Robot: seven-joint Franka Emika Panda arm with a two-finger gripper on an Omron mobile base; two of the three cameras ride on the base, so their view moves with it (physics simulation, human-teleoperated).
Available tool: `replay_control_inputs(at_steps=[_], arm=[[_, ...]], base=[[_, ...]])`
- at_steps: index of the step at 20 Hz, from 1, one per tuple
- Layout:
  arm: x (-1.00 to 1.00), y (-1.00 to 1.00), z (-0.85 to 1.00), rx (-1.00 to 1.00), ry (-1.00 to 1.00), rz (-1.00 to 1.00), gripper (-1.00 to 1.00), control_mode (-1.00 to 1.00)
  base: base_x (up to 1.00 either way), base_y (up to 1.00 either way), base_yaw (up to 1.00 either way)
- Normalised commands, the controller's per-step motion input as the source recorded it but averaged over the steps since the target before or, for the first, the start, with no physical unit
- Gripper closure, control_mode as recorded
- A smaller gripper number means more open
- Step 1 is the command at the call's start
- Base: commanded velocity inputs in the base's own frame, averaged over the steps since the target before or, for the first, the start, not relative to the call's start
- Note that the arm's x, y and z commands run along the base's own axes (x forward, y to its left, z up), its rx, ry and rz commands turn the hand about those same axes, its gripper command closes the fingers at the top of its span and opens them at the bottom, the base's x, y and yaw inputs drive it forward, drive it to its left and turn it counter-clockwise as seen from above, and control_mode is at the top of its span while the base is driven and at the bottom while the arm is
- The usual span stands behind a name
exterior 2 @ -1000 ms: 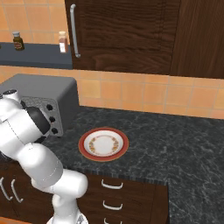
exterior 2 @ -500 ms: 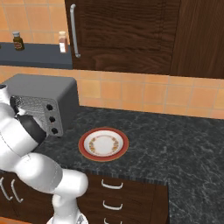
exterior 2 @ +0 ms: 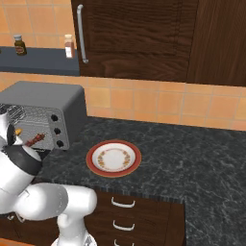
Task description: Pick up the kebab skewer and baguette bread, and place them inside the toaster oven. Close the toaster oven door and start by setting the timer.
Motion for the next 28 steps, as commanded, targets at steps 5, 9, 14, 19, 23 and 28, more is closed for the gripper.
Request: replay_control_inputs(at_steps=[5, 9, 14, 19, 23, 28], arm=[[0.39, 0.00, -0.21, 0.00, 0.02, -0.18, -1.00, -1.00], [0.30, 0.01, -0.17, 0.00, 0.07, -0.07, -1.00, -1.00], [0.53, 0.00, -0.14, 0.00, 0.15, 0.00, -1.00, -1.00], [0.45, 0.00, -0.13, -0.02, 0.02, 0.00, -1.00, -1.00], [0.54, 0.03, 0.00, -0.02, -0.05, -0.02, -1.00, -1.00], [0.77, 0.00, 0.00, -0.02, -0.02, -0.08, -1.00, -1.00]], base=[[0.00, 0.00, 0.00], [0.00, 0.00, 0.00], [0.00, 0.00, 0.00], [0.00, 0.00, 0.00], [0.00, 0.00, 0.00], [0.00, 0.00, 0.00]])
